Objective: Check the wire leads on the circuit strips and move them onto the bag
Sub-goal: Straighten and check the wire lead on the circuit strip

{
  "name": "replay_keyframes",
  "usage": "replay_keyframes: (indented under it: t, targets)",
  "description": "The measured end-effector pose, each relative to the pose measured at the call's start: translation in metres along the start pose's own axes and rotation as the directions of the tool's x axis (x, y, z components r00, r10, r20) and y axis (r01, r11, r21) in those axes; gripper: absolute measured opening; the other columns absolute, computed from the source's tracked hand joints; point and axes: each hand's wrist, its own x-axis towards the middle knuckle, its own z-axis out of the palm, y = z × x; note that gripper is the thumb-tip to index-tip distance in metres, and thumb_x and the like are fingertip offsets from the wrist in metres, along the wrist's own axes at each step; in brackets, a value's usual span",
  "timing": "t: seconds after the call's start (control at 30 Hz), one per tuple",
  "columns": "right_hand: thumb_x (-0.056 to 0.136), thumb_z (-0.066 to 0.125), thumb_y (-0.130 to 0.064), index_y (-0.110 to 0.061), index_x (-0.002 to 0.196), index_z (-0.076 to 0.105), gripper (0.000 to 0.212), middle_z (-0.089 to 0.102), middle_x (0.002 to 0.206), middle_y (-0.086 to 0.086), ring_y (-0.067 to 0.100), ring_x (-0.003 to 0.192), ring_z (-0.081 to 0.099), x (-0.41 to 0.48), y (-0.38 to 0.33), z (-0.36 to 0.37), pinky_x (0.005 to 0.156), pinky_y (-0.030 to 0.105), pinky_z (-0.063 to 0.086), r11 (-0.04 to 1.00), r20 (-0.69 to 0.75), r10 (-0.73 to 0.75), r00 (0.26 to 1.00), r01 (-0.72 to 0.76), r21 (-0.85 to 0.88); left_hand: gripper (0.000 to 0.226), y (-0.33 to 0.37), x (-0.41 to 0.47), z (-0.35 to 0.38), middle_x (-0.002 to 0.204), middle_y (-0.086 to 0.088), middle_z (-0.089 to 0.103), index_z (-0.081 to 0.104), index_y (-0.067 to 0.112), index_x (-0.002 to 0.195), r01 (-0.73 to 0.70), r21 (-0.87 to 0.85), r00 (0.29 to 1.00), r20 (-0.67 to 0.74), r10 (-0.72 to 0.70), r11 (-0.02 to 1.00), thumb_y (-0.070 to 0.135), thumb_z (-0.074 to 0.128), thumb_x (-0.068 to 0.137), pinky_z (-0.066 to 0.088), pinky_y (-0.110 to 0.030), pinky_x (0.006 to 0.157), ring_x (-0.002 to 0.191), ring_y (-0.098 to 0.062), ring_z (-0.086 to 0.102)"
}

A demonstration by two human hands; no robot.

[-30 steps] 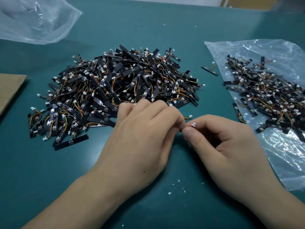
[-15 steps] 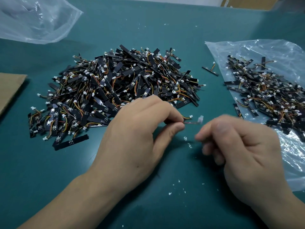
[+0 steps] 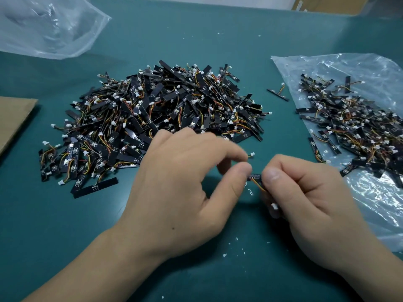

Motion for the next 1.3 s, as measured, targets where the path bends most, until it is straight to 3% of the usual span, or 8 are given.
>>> replay_keyframes:
  t: [0.1, 0.33, 0.53, 0.67, 0.77, 0.87, 1.1, 1.3]
  targets:
    - [0.100, 0.047, -0.038, -0.024, 0.067, 0.053, 0.036, 0.055, 0.055, -0.005, 0.009, 0.048, 0.047, -0.0007, -0.0013, 0.0009, 0.048, 0.018, 0.036, 1.000, -0.020, -0.026, 0.999, 0.026, -0.002, 0.025, 0.0007, -0.0004, 0.0023, 0.069, 0.017, 0.059, 0.066, 0.028, 0.078, 0.010, 0.043, 0.998, 0.064, -0.012, 0.999, 0.040, 0.053, 0.096, 0.036, -0.040, 0.072, 0.068, -0.008, 0.052]
    - [0.099, 0.049, -0.038, -0.026, 0.080, 0.062, 0.025, 0.059, 0.060, -0.001, 0.011, 0.049, 0.049, -0.0006, -0.0015, 0.0016, 0.048, 0.021, 0.039, 0.997, -0.002, -0.013, 1.000, 0.013, 0.078, 0.023, -0.0015, -0.0007, 0.0039, 0.068, 0.017, 0.058, 0.063, 0.027, 0.078, 0.021, -0.036, 0.999, 0.043, -0.020, 0.999, 0.037, 0.054, 0.097, 0.042, -0.039, 0.072, 0.066, 0.001, 0.052]
    - [0.097, 0.049, -0.039, -0.022, 0.077, 0.061, 0.029, 0.059, 0.058, 0.000, 0.011, 0.047, 0.047, 0.0001, -0.0018, 0.0003, 0.048, 0.020, 0.037, 0.998, -0.050, -0.004, 0.999, 0.007, 0.069, 0.015, -0.0005, 0.0005, 0.0021, 0.062, 0.005, 0.061, 0.069, 0.023, 0.082, 0.042, -0.136, 0.992, 0.122, -0.025, 0.990, 0.028, 0.062, 0.094, 0.045, -0.035, 0.061, 0.058, -0.016, 0.057]
    - [0.095, 0.048, -0.038, -0.025, 0.074, 0.058, 0.027, 0.053, 0.057, 0.006, 0.019, 0.048, 0.046, -0.0004, -0.0021, -0.0001, 0.045, 0.033, 0.038, 1.000, -0.022, -0.003, 1.000, 0.003, 0.017, 0.017, -0.0001, 0.0001, 0.0019, 0.056, 0.004, 0.057, 0.070, 0.021, 0.076, 0.085, -0.238, 0.983, 0.178, -0.043, 0.968, 0.022, 0.064, 0.091, 0.041, -0.032, 0.051, 0.051, -0.019, 0.053]
    - [0.098, 0.047, -0.035, -0.025, 0.075, 0.057, 0.027, 0.057, 0.058, -0.003, 0.015, 0.050, 0.050, -0.0023, -0.0040, 0.0004, 0.049, 0.024, 0.040, 0.998, -0.005, -0.047, 0.999, 0.048, 0.040, 0.017, 0.0004, -0.0011, 0.0006, 0.054, 0.005, 0.053, 0.069, 0.018, 0.074, 0.119, -0.323, 0.979, 0.197, -0.056, 0.939, 0.018, 0.064, 0.090, 0.035, -0.023, 0.046, 0.046, -0.013, 0.047]
    - [0.098, 0.047, -0.036, -0.024, 0.076, 0.058, 0.027, 0.060, 0.060, -0.003, 0.016, 0.051, 0.052, -0.0014, -0.0038, 0.0009, 0.049, 0.026, 0.041, 0.999, 0.007, -0.024, 1.000, 0.024, 0.029, 0.017, -0.0021, -0.0008, -0.0004, 0.053, 0.006, 0.051, 0.070, 0.016, 0.073, 0.175, -0.365, 0.968, 0.232, -0.093, 0.914, 0.018, 0.064, 0.089, 0.030, -0.012, 0.048, 0.046, -0.003, 0.041]
    - [0.096, 0.047, -0.034, -0.021, 0.075, 0.058, 0.027, 0.061, 0.061, -0.001, 0.016, 0.050, 0.052, -0.0003, -0.0016, 0.0000, 0.050, 0.025, 0.041, 0.998, 0.013, 0.006, 1.000, -0.007, 0.068, 0.016, -0.0039, 0.0008, 0.0015, 0.054, 0.000, 0.054, 0.074, 0.023, 0.082, 0.209, -0.361, 0.958, 0.262, -0.115, 0.909, 0.024, 0.062, 0.092, 0.035, -0.021, 0.046, 0.047, -0.012, 0.045]
    - [0.099, 0.046, -0.035, -0.027, 0.076, 0.057, 0.027, 0.063, 0.064, -0.003, 0.018, 0.053, 0.055, 0.0007, -0.0026, 0.0020, 0.051, 0.029, 0.043, 1.000, 0.002, -0.010, 1.000, 0.010, -0.009, 0.017, -0.0052, 0.0018, 0.0034, 0.054, -0.001, 0.055, 0.072, 0.023, 0.079, 0.254, -0.363, 0.947, 0.281, -0.154, 0.896, 0.026, 0.060, 0.091, 0.034, -0.021, 0.047, 0.047, -0.012, 0.046]
